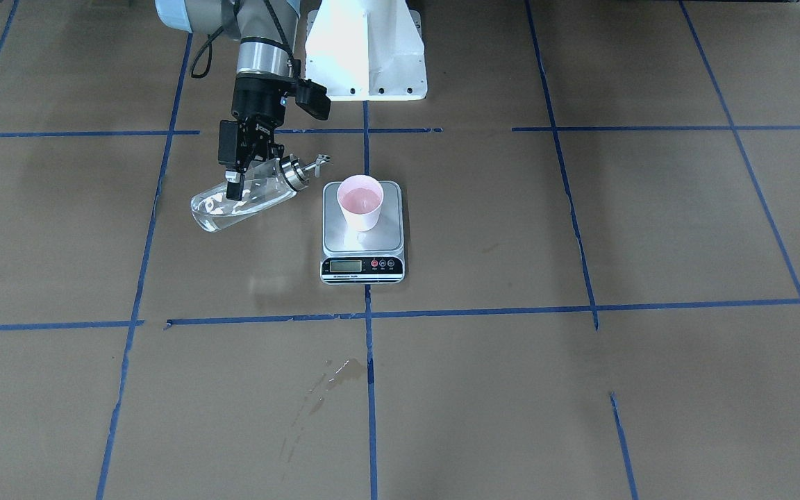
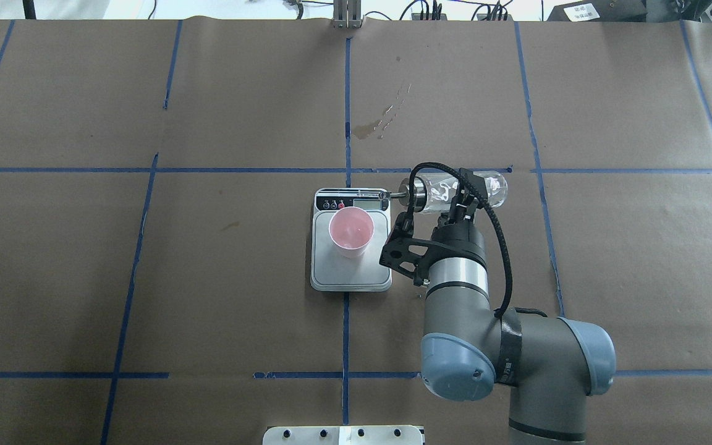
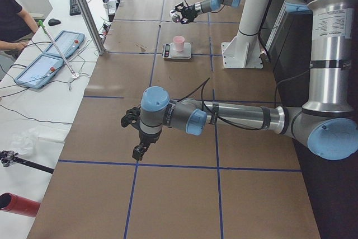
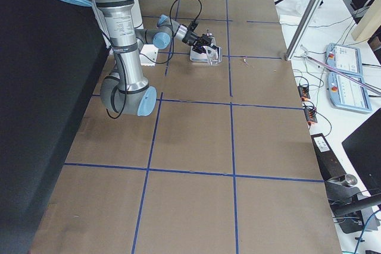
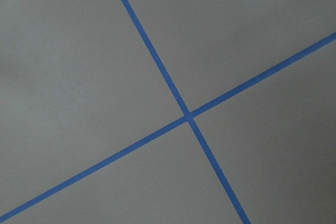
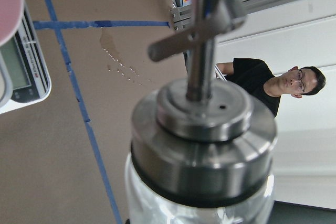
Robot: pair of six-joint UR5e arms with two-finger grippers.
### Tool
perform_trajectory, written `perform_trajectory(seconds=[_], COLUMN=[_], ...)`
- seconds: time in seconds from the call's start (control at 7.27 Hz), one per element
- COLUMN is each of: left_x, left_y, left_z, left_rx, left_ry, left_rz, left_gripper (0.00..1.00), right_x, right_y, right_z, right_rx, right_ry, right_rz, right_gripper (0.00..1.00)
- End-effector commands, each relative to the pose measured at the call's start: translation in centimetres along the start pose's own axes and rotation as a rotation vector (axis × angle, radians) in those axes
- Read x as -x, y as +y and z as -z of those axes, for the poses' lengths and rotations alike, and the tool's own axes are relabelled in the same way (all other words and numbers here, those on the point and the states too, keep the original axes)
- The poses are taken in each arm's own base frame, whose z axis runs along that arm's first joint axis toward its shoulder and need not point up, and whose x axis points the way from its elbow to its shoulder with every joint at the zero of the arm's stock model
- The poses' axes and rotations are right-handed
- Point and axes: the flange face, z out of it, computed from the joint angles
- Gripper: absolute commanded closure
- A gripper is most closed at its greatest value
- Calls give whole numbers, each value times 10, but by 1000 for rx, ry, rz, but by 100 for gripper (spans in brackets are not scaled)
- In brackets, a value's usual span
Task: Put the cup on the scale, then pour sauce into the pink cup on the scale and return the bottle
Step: 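Tilt the bottle spout over the pink cup with the right gripper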
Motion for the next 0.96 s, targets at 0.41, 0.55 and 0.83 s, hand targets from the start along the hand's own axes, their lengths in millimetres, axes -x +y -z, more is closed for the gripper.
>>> perform_trajectory(seconds=[0.41,0.55,0.83], left_x=[2,2,2], left_y=[3,5,7], left_z=[-2,-2,-3], left_rx=[4,3,6], left_ry=[1,0,1], left_rz=[5,4,6], left_gripper=[0,0,0], right_x=[2,3,5], right_y=[-22,-22,-19], right_z=[7,8,5], right_rx=[99,111,127], right_ry=[126,169,210], right_rz=[374,431,494], right_gripper=[100,100,100])
